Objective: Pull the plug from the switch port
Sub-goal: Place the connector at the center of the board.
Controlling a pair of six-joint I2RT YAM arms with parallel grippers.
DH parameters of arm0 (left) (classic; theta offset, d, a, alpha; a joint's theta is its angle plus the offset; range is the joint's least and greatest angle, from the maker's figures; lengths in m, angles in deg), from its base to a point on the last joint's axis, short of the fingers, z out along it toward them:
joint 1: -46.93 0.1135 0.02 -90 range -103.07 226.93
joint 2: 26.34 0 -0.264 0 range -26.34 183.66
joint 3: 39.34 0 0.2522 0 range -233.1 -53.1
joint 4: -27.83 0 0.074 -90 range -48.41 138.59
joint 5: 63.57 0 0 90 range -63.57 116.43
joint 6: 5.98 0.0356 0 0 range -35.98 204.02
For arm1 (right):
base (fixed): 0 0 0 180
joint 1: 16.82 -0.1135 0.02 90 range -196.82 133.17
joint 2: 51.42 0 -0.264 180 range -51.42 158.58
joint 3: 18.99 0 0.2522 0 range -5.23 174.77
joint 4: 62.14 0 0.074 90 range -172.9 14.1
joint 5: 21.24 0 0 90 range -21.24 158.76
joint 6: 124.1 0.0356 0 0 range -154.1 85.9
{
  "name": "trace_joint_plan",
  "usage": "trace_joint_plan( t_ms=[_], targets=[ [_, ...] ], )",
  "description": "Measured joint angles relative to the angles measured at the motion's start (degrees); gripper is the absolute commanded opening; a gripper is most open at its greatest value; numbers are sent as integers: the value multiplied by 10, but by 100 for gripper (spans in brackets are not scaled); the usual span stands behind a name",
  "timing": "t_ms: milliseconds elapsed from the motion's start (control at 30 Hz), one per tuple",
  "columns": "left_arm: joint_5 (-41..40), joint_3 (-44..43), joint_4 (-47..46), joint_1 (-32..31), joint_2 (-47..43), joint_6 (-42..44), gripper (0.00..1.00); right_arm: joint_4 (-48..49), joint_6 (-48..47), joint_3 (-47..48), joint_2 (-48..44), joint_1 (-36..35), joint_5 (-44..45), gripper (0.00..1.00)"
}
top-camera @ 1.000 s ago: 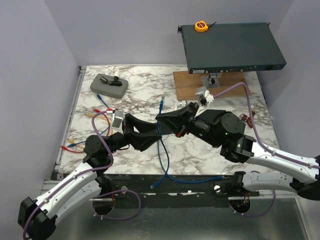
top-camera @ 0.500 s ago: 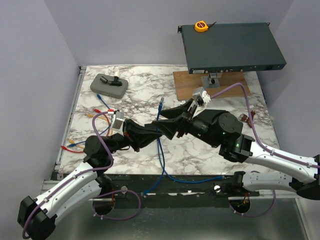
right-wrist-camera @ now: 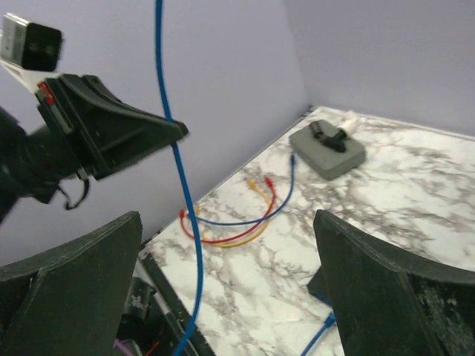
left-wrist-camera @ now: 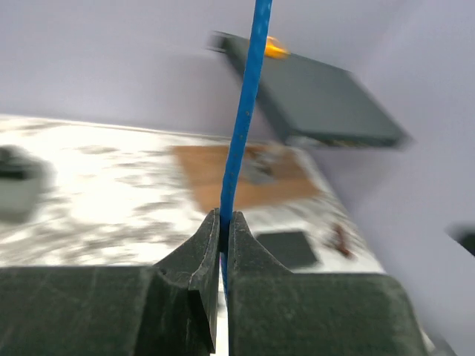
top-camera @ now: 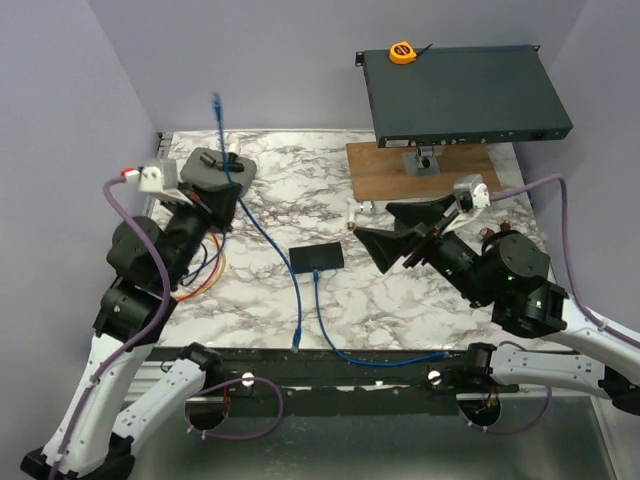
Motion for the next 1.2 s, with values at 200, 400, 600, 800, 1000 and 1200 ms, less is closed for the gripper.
trace_joint_plan(
  t_ms=[200, 400, 600, 800, 1000, 1200],
  targets=[
    [-83, -114, 160, 207, 110, 29, 0, -12, -5, -52, -37, 0, 38, 100],
    [-103, -86, 204, 376, 243, -2, 0, -15, 7, -126, -28, 0, 34, 100],
    [-115, -28, 198, 458, 328, -63, 0, -13, 31, -174, -19, 0, 14, 100],
    [-148, -12, 185, 479, 384, -73, 0, -10, 49, -207, -26, 0, 9, 100],
    [-175, 0, 172, 518, 404, -73, 8, -10, 60, -231, -47, 0, 10, 100],
    [-181, 21, 160, 541, 404, -76, 50, -10, 60, -233, -37, 0, 10, 100]
  ],
)
